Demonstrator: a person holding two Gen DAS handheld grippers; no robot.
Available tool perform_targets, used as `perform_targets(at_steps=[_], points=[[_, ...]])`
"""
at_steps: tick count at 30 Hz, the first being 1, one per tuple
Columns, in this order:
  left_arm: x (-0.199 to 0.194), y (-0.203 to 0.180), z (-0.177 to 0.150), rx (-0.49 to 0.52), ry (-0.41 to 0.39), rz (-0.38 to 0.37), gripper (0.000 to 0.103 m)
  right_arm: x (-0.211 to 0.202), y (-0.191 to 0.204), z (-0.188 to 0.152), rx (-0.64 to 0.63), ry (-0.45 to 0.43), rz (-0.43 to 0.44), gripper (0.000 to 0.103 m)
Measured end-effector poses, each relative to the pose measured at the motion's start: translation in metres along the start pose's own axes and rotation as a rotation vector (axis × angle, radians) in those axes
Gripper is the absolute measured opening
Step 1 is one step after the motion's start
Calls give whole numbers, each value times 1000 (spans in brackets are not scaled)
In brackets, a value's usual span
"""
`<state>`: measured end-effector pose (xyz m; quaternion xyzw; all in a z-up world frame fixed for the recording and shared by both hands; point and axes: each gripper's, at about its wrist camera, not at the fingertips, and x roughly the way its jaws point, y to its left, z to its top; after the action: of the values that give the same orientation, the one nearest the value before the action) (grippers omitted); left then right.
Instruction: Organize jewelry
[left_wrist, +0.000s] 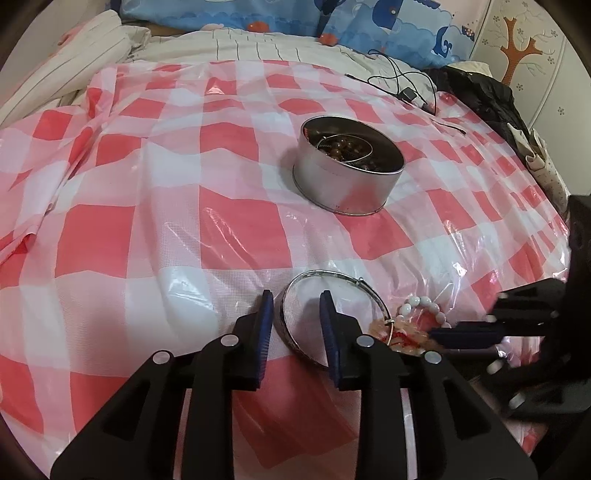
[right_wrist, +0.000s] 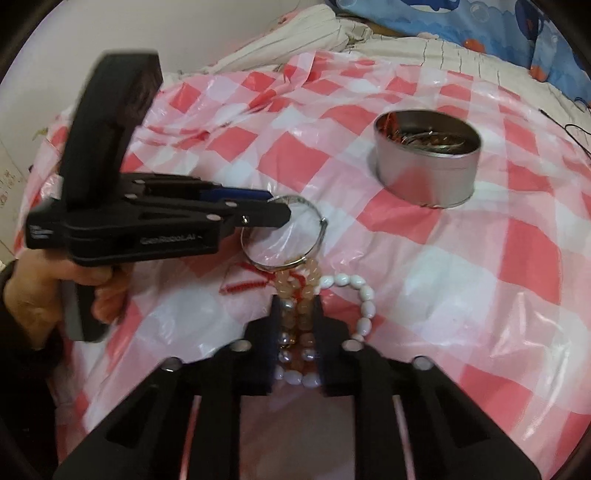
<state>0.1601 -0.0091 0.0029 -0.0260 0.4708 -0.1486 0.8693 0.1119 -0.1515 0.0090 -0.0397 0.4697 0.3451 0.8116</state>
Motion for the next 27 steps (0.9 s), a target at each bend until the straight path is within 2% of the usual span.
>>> perform_targets(at_steps=[5,11,13,14,15,21,22,23,24,25,26,27], points=[[1,-5,-1,21,0,-5,37,-28,-15,-1,16,-20,-3,8],[2,-8,-1,34,0,-8,40,-39,-32,-3,57,-36,-45,9],[2,-9,-1,37,0,-9,42,-35,-36,-4,74,-15,-77,33],[2,-9,-1,40,-1,-9,43,-34,-37,-4,78,-15,-96,52],[2,-10,-1,44,0,-9,44,-34,-38,-5,77,-22,-122,53],[3,-14,-2,64,-3,4,47,-29,-38,-4,84,-35,-140,53],[2,-15,-3,68,-4,7,47,-24,-37,-5,82,-18,-149,53],[2,-16,-3,78,-5,15,46,-19,-36,-6,70,2,-151,48],[2,-18,-3,87,-6,27,44,-14,-32,-7,45,19,-157,34],[2,-18,-3,97,-8,39,32,-12,-29,-7,31,28,-150,24],[2,-20,-4,113,-8,56,17,-12,-30,-6,37,29,-125,8],[1,-20,-3,118,-8,55,11,-15,-32,-6,56,21,-93,8]])
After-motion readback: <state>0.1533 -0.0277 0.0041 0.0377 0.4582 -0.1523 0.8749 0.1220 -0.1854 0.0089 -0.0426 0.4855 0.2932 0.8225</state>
